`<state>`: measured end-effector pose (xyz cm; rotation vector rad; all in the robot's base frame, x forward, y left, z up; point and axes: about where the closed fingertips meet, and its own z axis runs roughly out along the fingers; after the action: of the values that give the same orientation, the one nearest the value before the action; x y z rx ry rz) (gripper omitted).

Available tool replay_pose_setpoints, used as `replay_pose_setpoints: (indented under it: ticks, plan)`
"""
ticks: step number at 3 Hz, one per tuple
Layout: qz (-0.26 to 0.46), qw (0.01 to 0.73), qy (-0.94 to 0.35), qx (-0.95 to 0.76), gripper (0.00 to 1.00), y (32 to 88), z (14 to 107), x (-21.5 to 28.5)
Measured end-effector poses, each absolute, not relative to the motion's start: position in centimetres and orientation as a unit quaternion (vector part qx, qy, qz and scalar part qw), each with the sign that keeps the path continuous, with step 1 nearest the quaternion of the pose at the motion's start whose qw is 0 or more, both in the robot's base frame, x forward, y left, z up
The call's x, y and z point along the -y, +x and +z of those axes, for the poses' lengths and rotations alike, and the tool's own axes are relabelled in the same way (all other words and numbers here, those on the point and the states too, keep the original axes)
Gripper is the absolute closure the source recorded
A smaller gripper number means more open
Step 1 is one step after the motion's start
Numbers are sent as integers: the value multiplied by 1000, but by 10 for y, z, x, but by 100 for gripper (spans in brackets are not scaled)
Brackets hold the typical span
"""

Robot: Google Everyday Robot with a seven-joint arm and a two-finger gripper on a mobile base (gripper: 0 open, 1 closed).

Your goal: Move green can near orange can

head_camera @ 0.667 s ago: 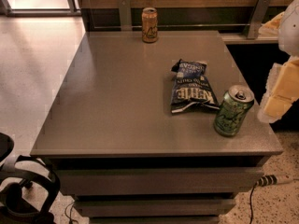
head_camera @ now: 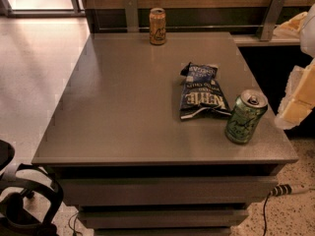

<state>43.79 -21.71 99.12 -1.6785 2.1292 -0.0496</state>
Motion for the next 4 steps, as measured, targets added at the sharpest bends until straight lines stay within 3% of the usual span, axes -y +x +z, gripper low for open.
replay_pose_setpoints:
  ticks: [2,4]
  plan:
    - [95,335,-594,-725,0,439,974,255]
    - [230,434,-555,-671,0,444,954,229]
